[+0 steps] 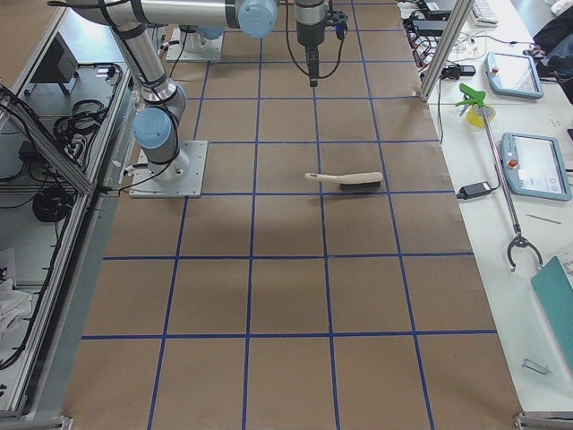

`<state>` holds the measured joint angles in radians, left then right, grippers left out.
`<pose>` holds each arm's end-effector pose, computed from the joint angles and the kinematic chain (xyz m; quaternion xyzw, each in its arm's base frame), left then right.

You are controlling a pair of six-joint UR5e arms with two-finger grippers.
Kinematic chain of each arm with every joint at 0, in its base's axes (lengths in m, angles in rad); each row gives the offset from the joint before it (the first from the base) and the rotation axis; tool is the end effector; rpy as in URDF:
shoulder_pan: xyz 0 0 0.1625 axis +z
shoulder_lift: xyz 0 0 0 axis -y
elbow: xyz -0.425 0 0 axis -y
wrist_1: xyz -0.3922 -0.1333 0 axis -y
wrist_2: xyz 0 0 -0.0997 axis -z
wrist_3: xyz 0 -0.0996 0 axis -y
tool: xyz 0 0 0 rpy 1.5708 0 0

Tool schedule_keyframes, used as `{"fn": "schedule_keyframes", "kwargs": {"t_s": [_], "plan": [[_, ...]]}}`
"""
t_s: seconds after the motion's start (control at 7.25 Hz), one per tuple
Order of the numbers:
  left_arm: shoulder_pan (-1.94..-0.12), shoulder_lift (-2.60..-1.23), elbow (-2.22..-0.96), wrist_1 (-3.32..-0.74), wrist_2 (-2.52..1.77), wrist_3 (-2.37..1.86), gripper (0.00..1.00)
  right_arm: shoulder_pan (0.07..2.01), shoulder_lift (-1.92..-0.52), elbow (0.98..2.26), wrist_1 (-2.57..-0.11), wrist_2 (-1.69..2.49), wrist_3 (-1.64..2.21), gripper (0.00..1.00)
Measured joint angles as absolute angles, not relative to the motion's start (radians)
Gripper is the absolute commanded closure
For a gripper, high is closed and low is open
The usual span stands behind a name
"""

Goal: Sweep and dump trash into bin
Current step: 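Hold the dustpan over the bin while the right gripper opens and rises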

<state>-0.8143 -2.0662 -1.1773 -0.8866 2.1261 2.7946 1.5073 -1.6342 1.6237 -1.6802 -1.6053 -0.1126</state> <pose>0.4368 -0.5805 0.4806 0.7433 0.5499 0.3132 0.2169 0.0994 -0.4834 0.5039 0.0235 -0.9978 0.0582 0.0224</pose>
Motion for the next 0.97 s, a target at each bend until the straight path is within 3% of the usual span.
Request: {"fn": "schedule_keyframes", "kwargs": {"t_s": [0.55, 0.97], "plan": [[-0.816, -2.008, -1.360, -0.568, 2.129, 2.807, 1.00, 1.535, -1.639, 1.628, -1.680, -1.614, -0.112, 0.00], [-0.815, -1.973, -1.434, -0.489, 2.128, 2.807, 1.00, 1.535, -1.638, 1.629, -1.681, -1.619, -0.112, 0.00]]}}
